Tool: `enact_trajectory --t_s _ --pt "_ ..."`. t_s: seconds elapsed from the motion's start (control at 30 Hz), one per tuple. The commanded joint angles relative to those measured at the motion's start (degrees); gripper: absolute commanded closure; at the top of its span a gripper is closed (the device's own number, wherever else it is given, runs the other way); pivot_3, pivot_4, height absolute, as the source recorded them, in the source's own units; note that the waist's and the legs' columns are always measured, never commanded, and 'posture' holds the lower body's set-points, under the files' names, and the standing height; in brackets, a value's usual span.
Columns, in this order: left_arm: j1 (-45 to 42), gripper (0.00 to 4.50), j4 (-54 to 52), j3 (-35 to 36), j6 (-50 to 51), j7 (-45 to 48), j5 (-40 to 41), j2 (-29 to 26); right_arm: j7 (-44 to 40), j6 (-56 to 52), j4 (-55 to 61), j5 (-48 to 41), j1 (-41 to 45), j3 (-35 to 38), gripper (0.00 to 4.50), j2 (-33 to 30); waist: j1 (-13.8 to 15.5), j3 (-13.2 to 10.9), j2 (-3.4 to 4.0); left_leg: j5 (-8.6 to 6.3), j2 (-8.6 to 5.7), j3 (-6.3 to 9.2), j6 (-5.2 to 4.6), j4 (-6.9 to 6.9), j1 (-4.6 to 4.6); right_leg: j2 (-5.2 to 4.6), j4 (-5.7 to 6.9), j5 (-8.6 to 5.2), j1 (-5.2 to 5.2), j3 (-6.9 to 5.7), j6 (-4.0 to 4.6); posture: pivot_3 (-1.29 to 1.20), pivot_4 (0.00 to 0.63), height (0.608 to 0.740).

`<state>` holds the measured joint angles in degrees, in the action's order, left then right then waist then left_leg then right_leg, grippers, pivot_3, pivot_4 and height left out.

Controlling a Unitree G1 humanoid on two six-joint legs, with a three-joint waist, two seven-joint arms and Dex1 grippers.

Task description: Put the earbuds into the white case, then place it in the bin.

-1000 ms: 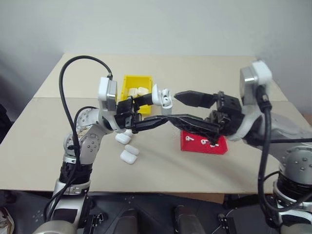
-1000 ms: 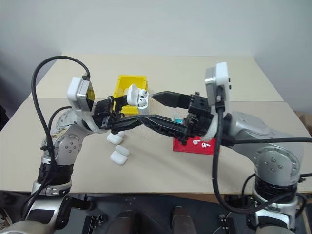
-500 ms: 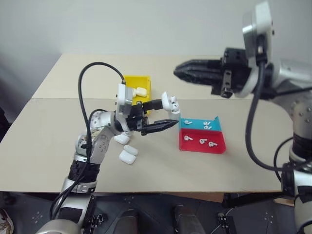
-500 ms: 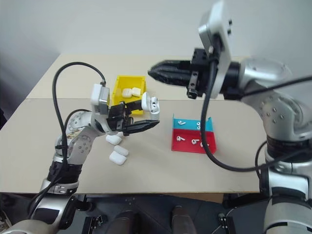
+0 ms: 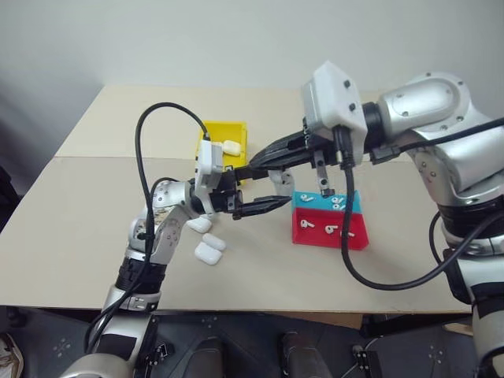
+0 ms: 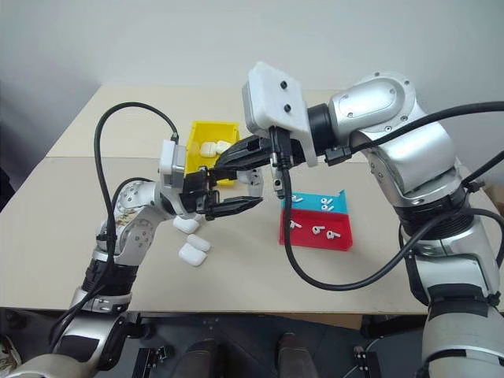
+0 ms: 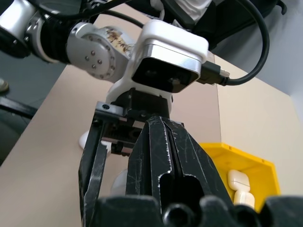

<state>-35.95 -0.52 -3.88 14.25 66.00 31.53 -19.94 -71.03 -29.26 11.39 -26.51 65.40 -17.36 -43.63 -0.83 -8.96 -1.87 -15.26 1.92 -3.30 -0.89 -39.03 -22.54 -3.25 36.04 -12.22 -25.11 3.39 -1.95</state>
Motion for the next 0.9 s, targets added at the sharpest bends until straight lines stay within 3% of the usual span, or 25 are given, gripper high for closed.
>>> enact_trajectory --t_s 0.03,0.3,0.43,0.57,0.7,0.9 --pt "-0.4 1.72 -3.4 2.2 -0.5 -0.8 1.5 -0.5 -1.7 2.0 0.6 2.6 -2.3 2.5 4.49 -2.9 0.1 0.0 0.00 0.00 0.00 0.00 0.00 0.00 0.00 0.00 0.00 0.00 0.00 0.00 0.00 0.00 0.150 0.740" --pt "1.8 1.72 -6.3 3.3 -0.8 -3.5 2.4 0.2 5.9 -4.0 2.9 -0.2 -7.2 11.5 4.49 -2.3 0.0 0.0 0.00 0.00 0.00 0.01 0.00 -0.03 0.02 -0.03 0.04 0.00 0.00 0.01 0.00 0.00 0.150 0.740" --pt "3.4 1.72 -8.7 4.0 -0.9 -6.6 1.8 0.8 13.3 -14.9 6.6 -10.6 -11.4 21.7 4.49 0.1 0.1 0.0 0.00 0.00 0.01 0.11 0.00 -0.02 0.03 -0.03 0.07 0.01 0.00 0.04 0.01 0.00 0.150 0.740" --pt "3.6 1.72 -9.0 5.6 -2.2 -16.1 -2.8 2.2 21.2 -24.3 12.8 -22.7 -21.0 32.3 4.49 1.6 0.6 0.0 -0.01 0.00 -0.01 0.35 0.00 -0.02 0.03 -0.11 -0.03 0.02 0.11 -0.04 -0.01 0.00 0.150 0.740" --pt "-0.7 1.72 -3.7 8.0 -2.8 -29.5 -9.5 4.2 30.6 -27.3 21.4 -24.7 -32.5 33.8 4.49 3.6 1.0 0.0 -0.02 0.00 -0.05 0.45 -0.01 -0.05 0.09 -0.12 -0.03 0.05 0.21 -0.04 -0.06 0.00 0.150 0.740" --pt "-8.5 1.72 9.7 7.2 -4.0 -45.1 -21.1 6.4 39.8 -28.5 24.3 -24.8 -33.7 30.8 4.49 6.2 0.2 0.0 -0.02 0.03 -0.11 0.42 -0.06 -0.08 0.22 -0.04 -0.02 0.12 0.30 0.08 -0.13 0.00 0.150 0.740"
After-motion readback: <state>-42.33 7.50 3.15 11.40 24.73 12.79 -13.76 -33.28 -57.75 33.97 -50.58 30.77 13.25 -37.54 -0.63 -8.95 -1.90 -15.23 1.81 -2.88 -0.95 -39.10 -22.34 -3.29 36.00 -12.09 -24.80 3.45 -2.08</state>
